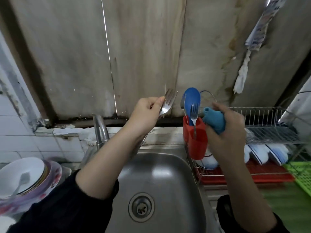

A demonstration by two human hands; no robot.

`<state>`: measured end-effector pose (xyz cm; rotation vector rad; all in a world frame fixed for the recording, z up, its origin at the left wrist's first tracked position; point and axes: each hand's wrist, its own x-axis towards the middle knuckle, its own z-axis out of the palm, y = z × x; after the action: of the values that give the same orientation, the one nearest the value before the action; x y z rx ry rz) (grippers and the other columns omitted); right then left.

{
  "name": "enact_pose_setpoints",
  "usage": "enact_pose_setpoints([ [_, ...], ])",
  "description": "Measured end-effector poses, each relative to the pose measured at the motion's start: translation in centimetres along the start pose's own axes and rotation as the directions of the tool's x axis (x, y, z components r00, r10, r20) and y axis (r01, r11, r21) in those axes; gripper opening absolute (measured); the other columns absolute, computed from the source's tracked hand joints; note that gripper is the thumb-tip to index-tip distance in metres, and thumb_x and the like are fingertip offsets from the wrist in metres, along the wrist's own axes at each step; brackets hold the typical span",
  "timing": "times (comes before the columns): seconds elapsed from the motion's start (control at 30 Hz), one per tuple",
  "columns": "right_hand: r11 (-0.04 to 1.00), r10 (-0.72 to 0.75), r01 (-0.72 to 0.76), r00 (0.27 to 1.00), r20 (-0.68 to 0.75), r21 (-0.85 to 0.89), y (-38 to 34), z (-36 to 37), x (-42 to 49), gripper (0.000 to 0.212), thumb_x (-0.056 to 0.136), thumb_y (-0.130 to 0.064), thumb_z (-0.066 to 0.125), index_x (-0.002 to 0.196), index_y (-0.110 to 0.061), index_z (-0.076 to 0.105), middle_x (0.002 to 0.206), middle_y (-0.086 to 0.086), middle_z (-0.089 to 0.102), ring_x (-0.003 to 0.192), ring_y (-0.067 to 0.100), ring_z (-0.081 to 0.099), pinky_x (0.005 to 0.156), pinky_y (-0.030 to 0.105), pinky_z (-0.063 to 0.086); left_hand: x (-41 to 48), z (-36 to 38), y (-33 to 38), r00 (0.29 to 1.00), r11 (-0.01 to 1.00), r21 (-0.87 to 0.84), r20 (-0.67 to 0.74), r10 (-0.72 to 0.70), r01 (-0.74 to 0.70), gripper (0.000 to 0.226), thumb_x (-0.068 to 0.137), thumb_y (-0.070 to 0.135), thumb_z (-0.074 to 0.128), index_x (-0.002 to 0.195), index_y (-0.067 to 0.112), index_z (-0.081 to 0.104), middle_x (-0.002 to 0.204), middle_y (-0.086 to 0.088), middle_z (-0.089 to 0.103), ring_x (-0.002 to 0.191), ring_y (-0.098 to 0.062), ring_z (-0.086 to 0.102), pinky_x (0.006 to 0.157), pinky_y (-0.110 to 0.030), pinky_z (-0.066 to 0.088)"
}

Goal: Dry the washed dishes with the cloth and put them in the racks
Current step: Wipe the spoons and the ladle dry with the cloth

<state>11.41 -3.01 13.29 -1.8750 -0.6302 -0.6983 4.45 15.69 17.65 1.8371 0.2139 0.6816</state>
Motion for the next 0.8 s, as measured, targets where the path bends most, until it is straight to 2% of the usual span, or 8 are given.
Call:
enact_pose_setpoints([
  [0.1,0.997,0.070,-0.070,0.997,0.016,0.015,1.4,0.3,0.3,0.055,0.079,-0.005,0.076,0.129,-0.023,0.058,0.110,-0.005,0.050,0.089,-0.004,0.045,0.077,-0.004,0.030,1.3,1.2,0.6,0.997,0.993,0.090,0.034,0.071,-0.074,0.045,0.103,0.021,0.044,0.059,0.014,0.036,0.051,0.001,0.026,0.039,-0.005,0.023,0.044,-0.023,0.022],
  [0.2,0.987,0.122,-0.121,0.993,0.001,0.108,2.2,0.6,0.2,0.052,0.082,-0.006,0.074,0.127,-0.025,0.057,0.113,-0.005,0.054,0.093,-0.013,0.049,0.075,-0.002,0.034,2.6,2.5,1.0,0.996,0.994,0.073,0.020,0.084,-0.085,0.043,0.103,0.022,0.045,0.061,0.010,0.045,0.050,0.000,0.033,0.040,-0.006,0.029,0.045,-0.025,0.026],
  [0.3,0.975,0.127,-0.121,0.992,-0.020,0.188,2.7,0.7,0.1,0.051,0.082,-0.004,0.073,0.127,-0.023,0.058,0.114,-0.005,0.057,0.094,-0.007,0.053,0.076,0.003,0.041,3.4,3.7,1.6,0.995,0.993,0.068,-0.006,0.096,-0.096,0.035,0.102,0.017,0.046,0.078,-0.003,0.060,0.050,0.006,0.037,0.039,0.000,0.035,0.047,-0.018,0.031],
  [0.37,0.969,0.119,-0.108,0.992,-0.033,0.224,2.8,0.8,0.0,0.049,0.082,-0.003,0.073,0.127,-0.019,0.059,0.111,-0.004,0.061,0.091,-0.001,0.057,0.075,0.008,0.047,4.0,4.4,2.1,0.994,0.994,0.044,-0.043,0.103,-0.102,0.025,0.102,0.014,0.047,0.087,0.003,0.062,0.049,0.012,0.044,0.036,0.003,0.043,0.043,-0.009,0.032],
  [0.43,0.953,0.130,-0.116,0.991,-0.032,0.279,2.8,0.9,-0.1,0.046,0.082,-0.002,0.072,0.125,-0.017,0.060,0.104,-0.014,0.062,0.085,-0.002,0.059,0.070,0.012,0.051,4.9,5.1,2.4,0.987,0.992,0.041,-0.103,0.124,-0.120,0.020,0.101,0.015,0.049,0.096,0.006,0.067,0.063,0.006,0.056,0.050,0.004,0.054,0.053,-0.009,0.043],
  [0.53,0.931,0.155,-0.132,0.987,-0.042,0.339,2.9,0.8,0.1,0.044,0.082,-0.001,0.072,0.114,-0.029,0.062,0.093,-0.029,0.063,0.079,-0.004,0.060,0.066,0.018,0.054,6.5,6.2,1.8,0.958,0.988,0.021,-0.244,0.152,-0.151,0.020,0.098,0.014,0.055,0.102,0.003,0.071,0.092,-0.006,0.066,0.087,-0.018,0.065,0.085,-0.031,0.054],
  [0.63,0.916,0.170,-0.144,0.985,-0.036,0.374,2.8,0.6,0.3,0.046,0.082,-0.002,0.071,0.105,-0.040,0.060,0.090,-0.034,0.062,0.075,-0.002,0.060,0.065,0.025,0.056,7.6,7.5,1.1,0.900,0.973,0.082,-0.370,0.231,-0.216,0.017,0.095,0.010,0.057,0.096,0.002,0.072,0.096,-0.010,0.060,0.085,-0.019,0.059,0.082,-0.026,0.047],
  [0.8,0.905,0.176,-0.147,0.984,-0.037,0.398,3.1,0.8,0.2,0.043,0.081,-0.003,0.073,0.104,-0.038,0.062,0.088,-0.022,0.066,0.074,0.007,0.063,0.064,0.029,0.058,7.9,9.5,-0.2,0.854,0.963,0.086,-0.447,0.266,-0.255,0.013,0.091,0.005,0.059,0.091,0.000,0.071,0.082,0.010,0.046,0.069,-0.003,0.051,0.071,-0.017,0.043],
])
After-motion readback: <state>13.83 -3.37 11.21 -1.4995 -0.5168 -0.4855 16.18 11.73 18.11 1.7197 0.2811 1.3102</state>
